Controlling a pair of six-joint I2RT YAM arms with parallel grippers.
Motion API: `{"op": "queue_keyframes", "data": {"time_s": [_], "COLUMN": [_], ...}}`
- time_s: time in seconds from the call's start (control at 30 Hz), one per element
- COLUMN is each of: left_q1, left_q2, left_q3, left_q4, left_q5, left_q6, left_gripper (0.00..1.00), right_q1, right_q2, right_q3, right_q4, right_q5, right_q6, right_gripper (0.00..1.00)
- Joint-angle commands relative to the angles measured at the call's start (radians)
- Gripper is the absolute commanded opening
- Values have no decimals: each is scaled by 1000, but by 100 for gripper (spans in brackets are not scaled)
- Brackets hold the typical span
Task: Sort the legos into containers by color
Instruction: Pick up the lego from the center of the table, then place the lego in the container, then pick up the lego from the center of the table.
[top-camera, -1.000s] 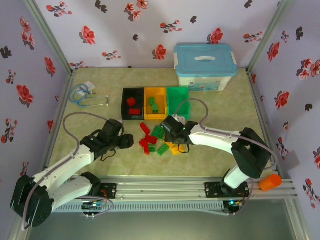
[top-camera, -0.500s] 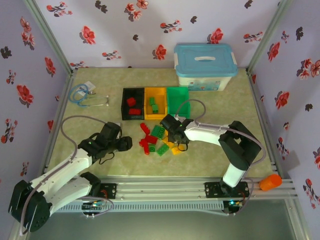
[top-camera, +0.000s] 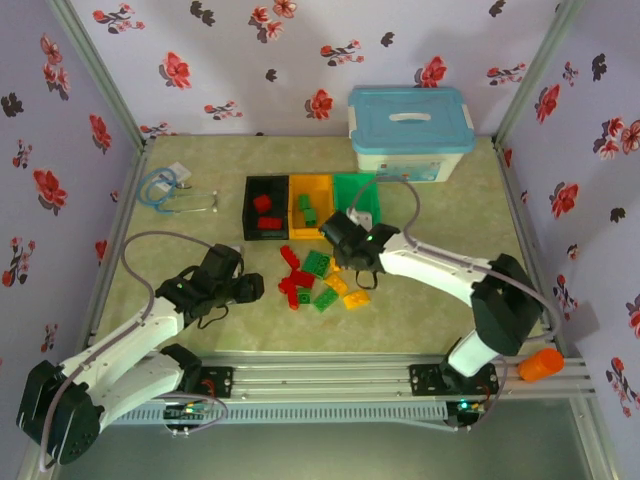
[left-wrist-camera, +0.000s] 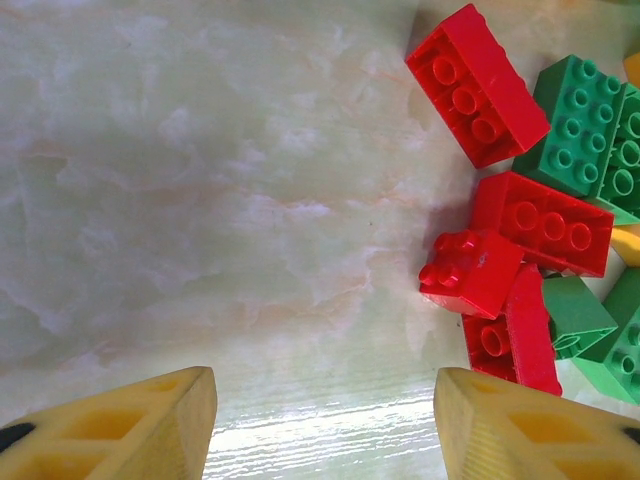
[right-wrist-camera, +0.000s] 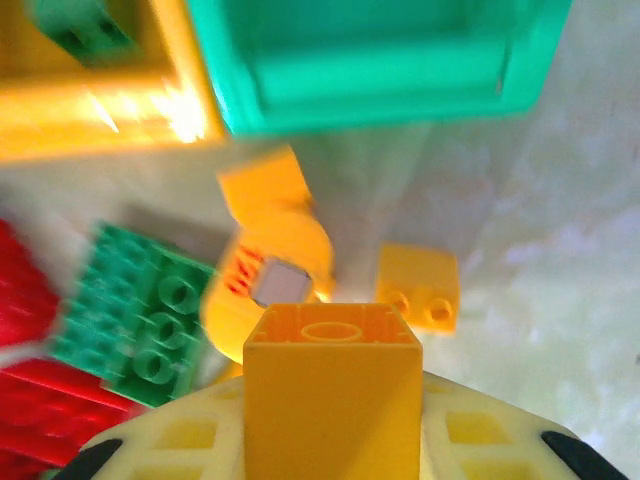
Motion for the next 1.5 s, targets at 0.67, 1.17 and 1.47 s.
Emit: {"op": "queue_keyframes", "data": {"time_s": [0.67, 1.17, 1.47], "left_q1": [-22, -28, -28], "left_q2": [-178, -68, -29], "left_q3": [-40, -33, -35], "left_q4": [-85, 29, 57], "left_q5": [28, 56, 62], "left_q6": [-99, -93, -93], "left_gripper": [60, 60, 59], "right_q1": [-275, -141, -115], "right_q2": [297, -1, 34], "right_q3": [416, -19, -170], "right_q4": [-99, 26, 146], "right_q5": [-100, -86, -142], "right_q6": [-272, -153, -81], "right_gripper": [74, 72, 68]}}
